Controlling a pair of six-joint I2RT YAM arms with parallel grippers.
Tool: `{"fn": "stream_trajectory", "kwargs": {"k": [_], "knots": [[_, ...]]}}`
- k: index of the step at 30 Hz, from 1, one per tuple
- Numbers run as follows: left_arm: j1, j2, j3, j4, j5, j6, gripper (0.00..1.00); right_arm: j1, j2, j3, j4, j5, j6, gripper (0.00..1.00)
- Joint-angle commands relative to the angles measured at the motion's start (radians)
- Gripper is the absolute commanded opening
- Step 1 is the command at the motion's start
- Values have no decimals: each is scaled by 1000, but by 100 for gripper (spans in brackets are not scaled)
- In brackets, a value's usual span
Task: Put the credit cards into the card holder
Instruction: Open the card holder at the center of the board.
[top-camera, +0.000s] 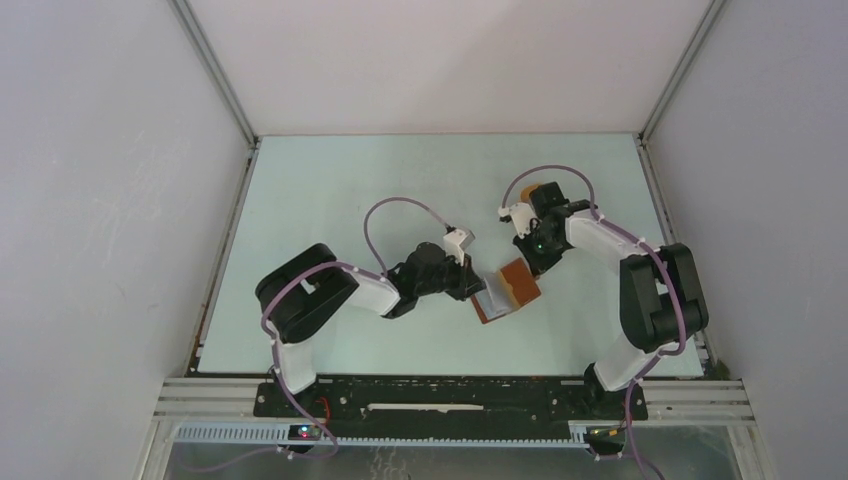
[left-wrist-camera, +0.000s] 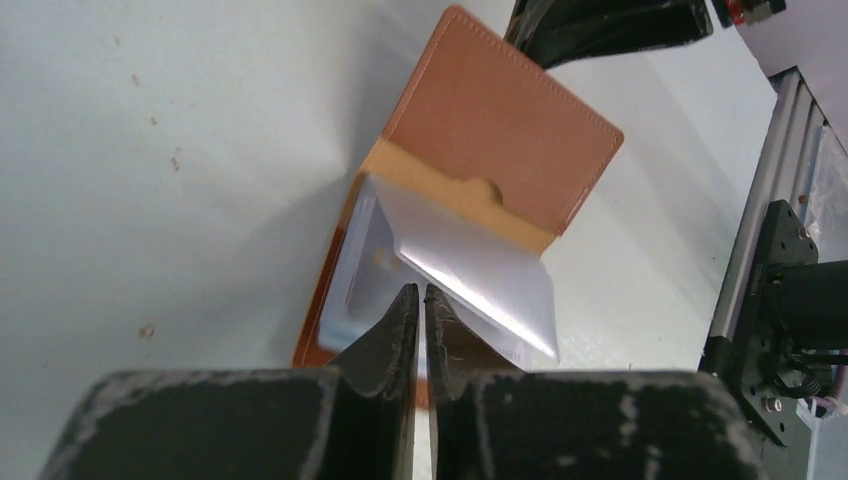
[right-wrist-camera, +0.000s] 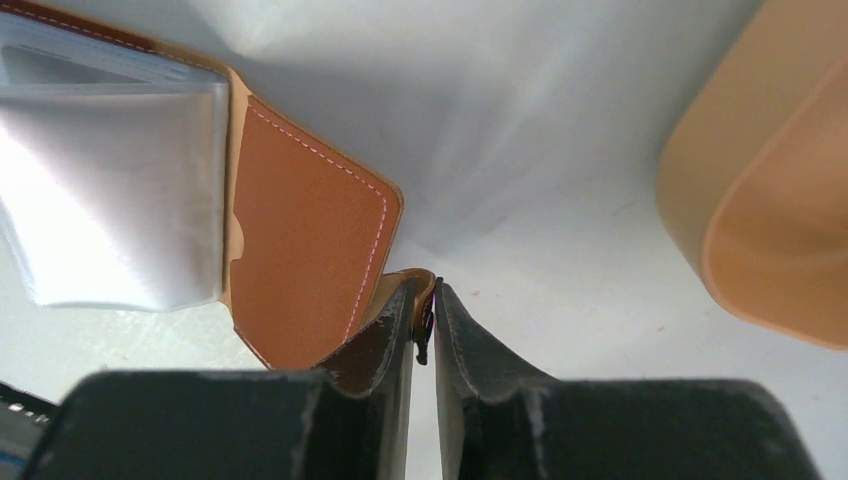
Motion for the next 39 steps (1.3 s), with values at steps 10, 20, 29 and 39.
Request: {"fn": "stream_trajectory", "kwargs": {"k": [10,20,29,39], "knots": [[-47,89,152,-17,104,15,17,15,36,71,-71,-233,36,39],[-50,151,216,-71,106,-4,20,-93,-133,58,-53,-285,35,53],[-51,156,225,-91,103,-5,22,-88,-105,51,-82,-510,12,36],[-51,98,145,13,99,-9,25,-41,104,83,-106,-390,37,16]]}}
